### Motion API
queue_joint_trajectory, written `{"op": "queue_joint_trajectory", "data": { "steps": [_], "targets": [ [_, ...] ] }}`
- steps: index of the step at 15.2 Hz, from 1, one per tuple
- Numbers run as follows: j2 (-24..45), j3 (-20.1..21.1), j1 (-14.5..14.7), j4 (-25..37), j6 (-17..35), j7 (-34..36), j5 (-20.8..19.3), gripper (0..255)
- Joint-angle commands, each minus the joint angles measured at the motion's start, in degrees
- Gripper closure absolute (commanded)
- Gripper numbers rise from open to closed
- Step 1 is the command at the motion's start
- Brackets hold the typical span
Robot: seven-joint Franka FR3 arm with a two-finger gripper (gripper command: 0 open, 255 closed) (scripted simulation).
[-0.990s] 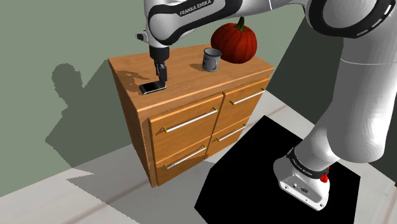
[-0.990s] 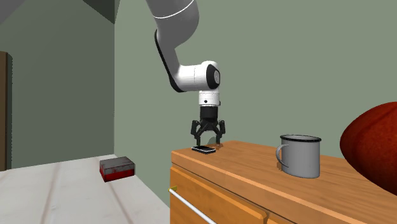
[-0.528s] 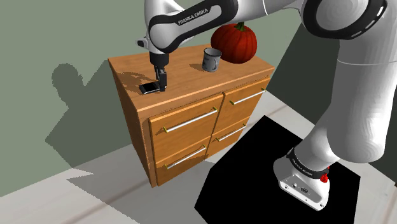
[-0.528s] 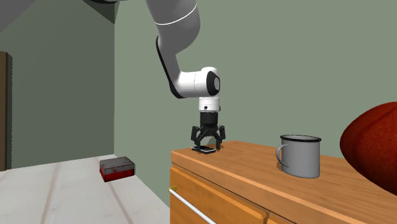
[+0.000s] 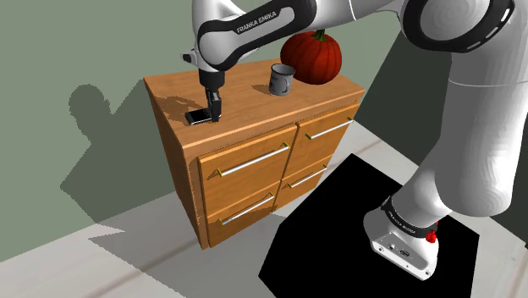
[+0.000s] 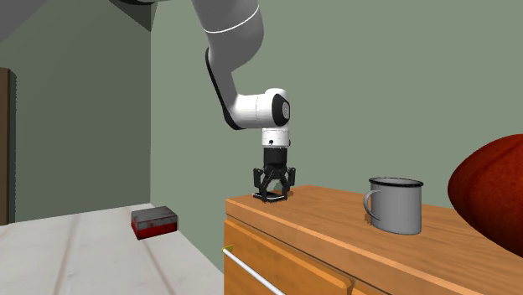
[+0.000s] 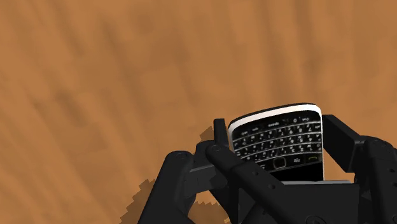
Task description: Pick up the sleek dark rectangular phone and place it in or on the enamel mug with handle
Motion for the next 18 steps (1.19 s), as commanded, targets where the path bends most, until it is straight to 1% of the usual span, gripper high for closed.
{"op": "queue_joint_trajectory", "data": {
  "steps": [1, 7, 18],
  "targets": [
    [0.0, 0.0, 0.0, 0.0, 0.0, 0.0, 0.0, 255],
    [0.0, 0.0, 0.0, 0.0, 0.0, 0.0, 0.0, 255],
    [-3.2, 0.3, -0.1, 3.8, -7.0, -0.3, 0.5, 255]
  ]
}}
